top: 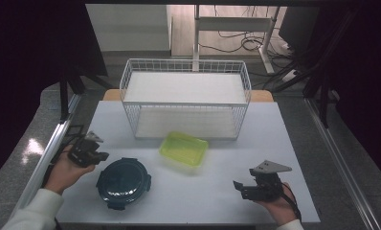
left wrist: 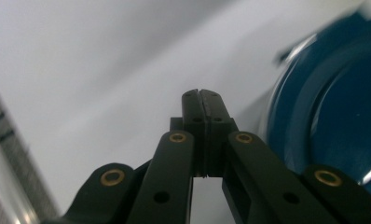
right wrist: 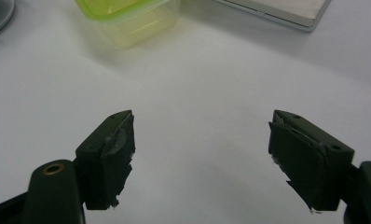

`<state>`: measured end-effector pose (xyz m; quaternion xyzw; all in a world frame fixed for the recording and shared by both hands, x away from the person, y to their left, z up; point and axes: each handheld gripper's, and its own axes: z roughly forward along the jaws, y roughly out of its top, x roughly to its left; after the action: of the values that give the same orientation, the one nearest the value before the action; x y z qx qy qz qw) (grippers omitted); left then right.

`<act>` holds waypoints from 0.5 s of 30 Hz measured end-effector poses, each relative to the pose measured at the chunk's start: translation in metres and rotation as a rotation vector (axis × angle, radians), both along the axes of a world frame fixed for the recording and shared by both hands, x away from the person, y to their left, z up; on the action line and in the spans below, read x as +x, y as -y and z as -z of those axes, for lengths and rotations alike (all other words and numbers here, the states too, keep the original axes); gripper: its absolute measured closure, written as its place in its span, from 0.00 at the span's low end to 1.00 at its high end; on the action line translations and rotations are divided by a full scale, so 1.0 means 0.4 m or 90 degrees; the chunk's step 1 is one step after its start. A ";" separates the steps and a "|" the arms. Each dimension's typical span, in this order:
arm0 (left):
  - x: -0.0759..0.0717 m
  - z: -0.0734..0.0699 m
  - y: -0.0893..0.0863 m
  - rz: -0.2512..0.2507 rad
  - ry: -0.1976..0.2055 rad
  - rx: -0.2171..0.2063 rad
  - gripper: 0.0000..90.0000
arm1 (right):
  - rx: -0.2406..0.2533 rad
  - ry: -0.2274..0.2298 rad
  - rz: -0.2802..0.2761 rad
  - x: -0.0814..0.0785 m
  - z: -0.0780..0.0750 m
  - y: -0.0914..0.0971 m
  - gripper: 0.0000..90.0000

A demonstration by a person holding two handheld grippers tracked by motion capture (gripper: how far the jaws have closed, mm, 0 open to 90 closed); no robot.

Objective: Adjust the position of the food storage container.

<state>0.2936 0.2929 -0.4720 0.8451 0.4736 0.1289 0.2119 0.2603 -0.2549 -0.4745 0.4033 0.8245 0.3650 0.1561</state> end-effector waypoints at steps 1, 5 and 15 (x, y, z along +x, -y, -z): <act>-0.015 0.006 -0.015 -0.009 -0.009 0.003 1.00 | -0.002 -0.001 -0.001 0.000 0.000 -0.002 0.25; -0.063 0.033 -0.053 -0.032 -0.037 -0.009 1.00 | -0.003 -0.001 -0.002 0.000 0.000 -0.007 0.25; -0.077 0.060 -0.025 -0.014 -0.062 -0.035 1.00 | -0.007 -0.001 -0.006 0.003 0.001 -0.017 0.25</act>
<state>0.2627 0.3028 -0.4958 0.8390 0.4960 0.0768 0.2101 0.2615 -0.2480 -0.4750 0.3985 0.8286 0.3609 0.1560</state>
